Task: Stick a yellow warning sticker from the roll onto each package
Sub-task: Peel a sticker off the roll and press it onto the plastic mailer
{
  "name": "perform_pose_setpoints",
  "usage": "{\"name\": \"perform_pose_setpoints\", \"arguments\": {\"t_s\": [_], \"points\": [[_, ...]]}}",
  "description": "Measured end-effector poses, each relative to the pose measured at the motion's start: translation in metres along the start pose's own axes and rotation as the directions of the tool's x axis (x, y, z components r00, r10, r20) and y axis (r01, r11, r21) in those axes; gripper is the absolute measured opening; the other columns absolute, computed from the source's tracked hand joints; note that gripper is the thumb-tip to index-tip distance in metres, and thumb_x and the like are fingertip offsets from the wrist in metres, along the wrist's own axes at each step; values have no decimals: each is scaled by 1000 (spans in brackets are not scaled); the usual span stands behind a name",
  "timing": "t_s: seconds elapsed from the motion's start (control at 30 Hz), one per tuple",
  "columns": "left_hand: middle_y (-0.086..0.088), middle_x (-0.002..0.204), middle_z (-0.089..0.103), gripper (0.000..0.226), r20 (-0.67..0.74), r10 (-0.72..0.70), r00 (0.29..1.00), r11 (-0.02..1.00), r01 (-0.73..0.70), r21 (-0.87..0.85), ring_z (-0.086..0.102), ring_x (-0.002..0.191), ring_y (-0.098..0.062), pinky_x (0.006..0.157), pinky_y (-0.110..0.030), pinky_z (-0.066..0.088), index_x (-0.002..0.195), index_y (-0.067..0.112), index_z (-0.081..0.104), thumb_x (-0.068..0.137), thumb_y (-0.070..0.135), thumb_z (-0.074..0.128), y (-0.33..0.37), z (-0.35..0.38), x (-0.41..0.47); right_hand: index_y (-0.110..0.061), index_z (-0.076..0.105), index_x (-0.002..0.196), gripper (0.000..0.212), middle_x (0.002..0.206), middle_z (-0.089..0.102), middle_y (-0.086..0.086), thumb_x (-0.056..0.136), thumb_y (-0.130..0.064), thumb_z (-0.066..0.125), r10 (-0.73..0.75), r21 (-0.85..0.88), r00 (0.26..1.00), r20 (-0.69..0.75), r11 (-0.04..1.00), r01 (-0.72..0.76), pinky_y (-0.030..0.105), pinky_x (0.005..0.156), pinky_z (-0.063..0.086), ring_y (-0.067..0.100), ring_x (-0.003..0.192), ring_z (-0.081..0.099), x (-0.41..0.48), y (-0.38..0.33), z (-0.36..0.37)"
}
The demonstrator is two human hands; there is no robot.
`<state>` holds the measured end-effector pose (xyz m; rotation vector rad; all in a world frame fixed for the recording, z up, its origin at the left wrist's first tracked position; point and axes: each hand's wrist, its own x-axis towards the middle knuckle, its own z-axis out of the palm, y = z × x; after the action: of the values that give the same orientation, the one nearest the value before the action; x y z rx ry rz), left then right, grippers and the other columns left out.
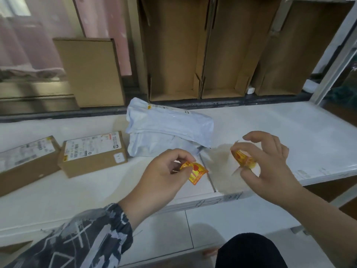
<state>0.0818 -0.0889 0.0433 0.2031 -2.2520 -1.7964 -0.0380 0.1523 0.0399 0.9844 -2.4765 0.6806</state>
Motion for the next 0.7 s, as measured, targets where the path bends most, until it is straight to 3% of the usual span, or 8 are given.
{"name": "perform_pose_setpoints", "arguments": {"t_s": [0.1, 0.17, 0.27, 0.37, 0.53, 0.7], "points": [[11, 88, 69, 35, 3, 46, 999, 999, -46, 24, 66, 75, -9, 70, -21, 51, 105, 38, 72, 94, 5, 72, 4, -19, 5, -29, 66, 117, 32, 115, 59, -16, 86, -29, 62, -53, 401, 999, -5, 915, 50, 20, 97, 35, 9, 113, 55, 8, -66, 12], [6, 92, 72, 42, -33, 68, 997, 998, -67, 17, 71, 81, -18, 76, -30, 58, 111, 42, 67, 91, 5, 76, 6, -28, 9, -28, 67, 113, 26, 102, 69, -13, 88, -25, 77, 54, 595, 995, 80, 799, -91, 12, 84, 41, 9, 100, 63, 20, -99, 32], [0, 94, 77, 42, -138, 83, 987, 995, -88, -37, 74, 82, -18, 76, -27, 59, 118, 32, 62, 91, 4, 76, 9, -37, 12, -24, 72, 90, 13, 82, 74, -8, 91, -11, 76, 286, 750, 949, 130, 598, -283, 21, 69, 50, 4, 75, 67, 36, -119, 61], [3, 88, 78, 35, -258, 77, 963, 983, -116, -140, 76, 78, -13, 77, -26, 60, 114, 20, 61, 91, -4, 73, 2, -39, 17, -18, 72, 84, 13, 75, 72, -4, 93, -9, 73, 405, 820, 906, 121, 473, -322, 14, 64, 49, 3, 67, 62, 47, -127, 79], [9, 91, 73, 25, -483, 121, 867, 990, -142, -6, 71, 85, -5, 81, -22, 57, 100, 26, 66, 92, 4, 74, -26, -28, 30, -26, 69, 92, 11, 85, 74, -4, 93, -16, 75, 511, 810, 857, 67, 474, -346, 18, 70, 54, 8, 76, 68, 59, -137, 102], [13, 90, 70, 14, -574, 171, 800, 985, -137, 103, 66, 86, 2, 76, -12, 51, 97, 26, 65, 96, 14, 72, -32, -18, 35, -30, 60, 95, 23, 84, 75, -8, 88, -25, 81, 569, 770, 822, 7, 522, -368, 11, 67, 49, 7, 79, 71, 63, -142, 112]]}}
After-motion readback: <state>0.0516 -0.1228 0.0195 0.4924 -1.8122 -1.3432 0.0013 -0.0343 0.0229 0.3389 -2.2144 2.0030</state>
